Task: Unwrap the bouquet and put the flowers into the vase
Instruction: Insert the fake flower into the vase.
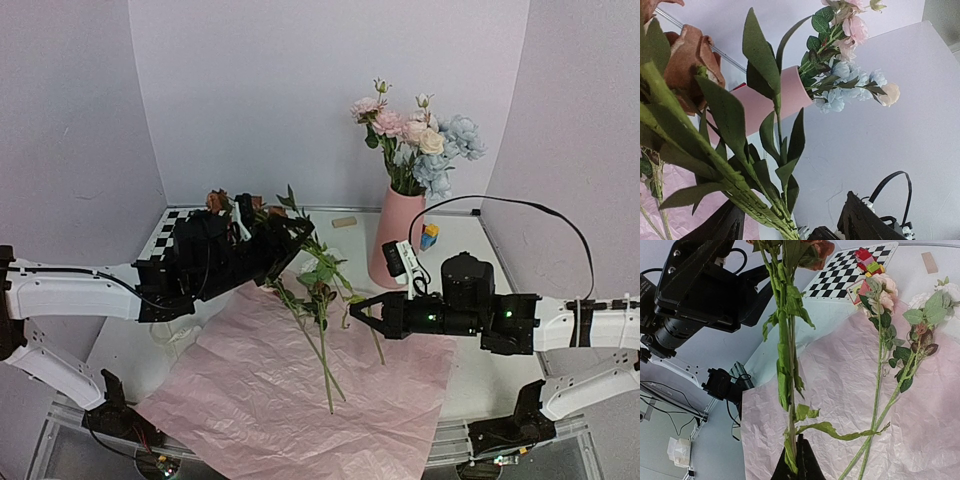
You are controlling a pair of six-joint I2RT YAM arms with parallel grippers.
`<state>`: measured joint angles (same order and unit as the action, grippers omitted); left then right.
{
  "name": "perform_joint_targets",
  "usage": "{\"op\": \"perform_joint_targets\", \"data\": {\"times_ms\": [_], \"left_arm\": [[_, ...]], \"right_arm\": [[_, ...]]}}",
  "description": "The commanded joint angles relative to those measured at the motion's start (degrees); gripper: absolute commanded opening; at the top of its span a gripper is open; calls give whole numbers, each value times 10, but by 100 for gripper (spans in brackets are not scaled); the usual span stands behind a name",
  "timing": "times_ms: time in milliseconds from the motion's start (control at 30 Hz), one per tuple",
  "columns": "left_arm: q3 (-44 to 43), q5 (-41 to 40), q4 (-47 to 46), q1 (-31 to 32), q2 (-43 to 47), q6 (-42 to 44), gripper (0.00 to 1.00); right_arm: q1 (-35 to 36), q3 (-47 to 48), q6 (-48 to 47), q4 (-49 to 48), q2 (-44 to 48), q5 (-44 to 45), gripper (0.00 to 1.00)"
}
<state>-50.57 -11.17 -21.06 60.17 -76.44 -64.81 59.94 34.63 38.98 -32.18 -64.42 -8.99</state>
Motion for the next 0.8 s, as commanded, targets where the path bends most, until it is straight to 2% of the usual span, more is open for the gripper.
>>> {"op": "perform_joint_targets", "data": {"times_ms": [0,233,400,467,600,700,767], "left_arm": [[-13,3,-22,-11,4,-27,65],[-23,15,-23,-16,-14,-29,50],[-33,30,-24,-19,-31,-34,55],[-34,32,-24,-19,-36,-33,54],[-35,28,-24,-25,-34,-20,35],[-45,38,-24,-35,-35,6,11],[-59,73,-23,-48,-47,23,2]], "right_arm": [[4,5,-8,-18,13,4,0],[4,5,-10,-17,17,2,0],[4,6,-12,-17,16,2,0],[4,6,-13,-17,15,-1,0],[4,8,-14,-14,11,-11,0],[4,9,-15,-3,7,-16,0],[4,16,-18,22,-1,-21,0]]}}
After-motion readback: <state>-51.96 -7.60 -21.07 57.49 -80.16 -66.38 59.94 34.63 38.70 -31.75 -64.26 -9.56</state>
